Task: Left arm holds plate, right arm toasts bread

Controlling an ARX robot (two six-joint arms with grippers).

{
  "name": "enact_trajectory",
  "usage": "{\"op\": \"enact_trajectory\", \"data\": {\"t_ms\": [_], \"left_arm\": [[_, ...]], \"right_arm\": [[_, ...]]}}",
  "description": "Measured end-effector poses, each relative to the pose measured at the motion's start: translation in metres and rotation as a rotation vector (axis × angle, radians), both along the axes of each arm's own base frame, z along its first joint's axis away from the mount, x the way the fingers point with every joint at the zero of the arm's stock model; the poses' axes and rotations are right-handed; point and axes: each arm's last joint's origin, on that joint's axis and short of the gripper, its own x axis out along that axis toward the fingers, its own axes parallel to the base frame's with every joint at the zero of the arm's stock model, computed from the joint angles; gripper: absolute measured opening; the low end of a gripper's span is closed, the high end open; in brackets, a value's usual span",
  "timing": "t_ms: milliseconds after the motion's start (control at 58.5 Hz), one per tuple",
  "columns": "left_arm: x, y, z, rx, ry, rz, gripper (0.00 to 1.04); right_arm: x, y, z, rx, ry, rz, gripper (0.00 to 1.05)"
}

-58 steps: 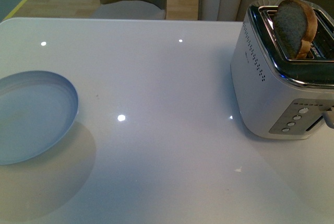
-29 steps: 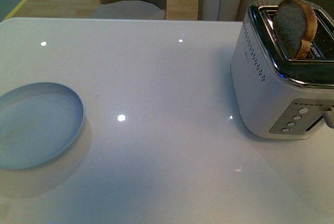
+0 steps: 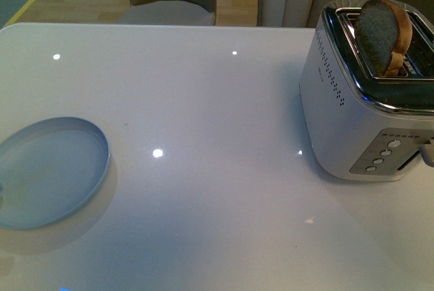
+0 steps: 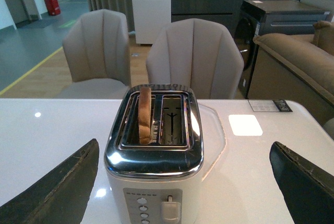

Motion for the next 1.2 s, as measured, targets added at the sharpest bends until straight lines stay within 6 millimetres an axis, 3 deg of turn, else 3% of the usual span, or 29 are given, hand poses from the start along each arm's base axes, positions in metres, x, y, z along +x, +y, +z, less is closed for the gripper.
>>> {"op": "enact_trajectory", "data": {"t_ms": [85, 291, 376, 479, 564, 650, 786, 872, 906, 991, 1077, 1197], "left_arm": [[0.003, 0.002, 0.012, 0.003, -0.027, 0.0, 0.6], [-0.004, -0.001, 0.074, 0.058, -0.128, -0.02, 0.99], [-0.014, -0.011, 0.117, 0.082, -0.205, -0.046, 0.98], [-0.039, -0.039, 0.17, 0.109, -0.299, -0.109, 0.98], [-0.068, -0.066, 0.205, 0.118, -0.359, -0.167, 0.98], [-0.093, -0.083, 0.226, 0.122, -0.409, -0.193, 0.98], [-0.133, -0.102, 0.241, 0.122, -0.456, -0.195, 0.98], [-0.138, -0.106, 0.242, 0.182, -0.515, -0.196, 0.95], [-0.137, -0.106, 0.236, 0.352, -0.633, -0.158, 0.88], [-0.142, -0.112, 0.225, 0.575, -0.855, -0.111, 0.74], [-0.147, -0.117, 0.227, 0.665, -0.99, -0.087, 0.6], [-0.153, -0.123, 0.224, 0.689, -1.023, -0.09, 0.38]], "right_arm": [[0.0, 0.0, 0.0, 0.0, 0.0, 0.0, 0.96], [0.0, 0.0, 0.0, 0.0, 0.0, 0.0, 0.96], [0.0, 0.0, 0.0, 0.0, 0.0, 0.0, 0.96], [0.0, 0.0, 0.0, 0.0, 0.0, 0.0, 0.96], [0.0, 0.0, 0.0, 0.0, 0.0, 0.0, 0.96], [0.0, 0.0, 0.0, 0.0, 0.0, 0.0, 0.96], [0.0, 0.0, 0.0, 0.0, 0.0, 0.0, 0.96], [0.0, 0.0, 0.0, 0.0, 0.0, 0.0, 0.96], [0.0, 0.0, 0.0, 0.0, -0.001, 0.0, 0.96], [0.0, 0.0, 0.0, 0.0, 0.0, 0.0, 0.96], [0.0, 0.0, 0.0, 0.0, 0.0, 0.0, 0.96], [0.0, 0.0, 0.0, 0.0, 0.0, 0.0, 0.96]]}}
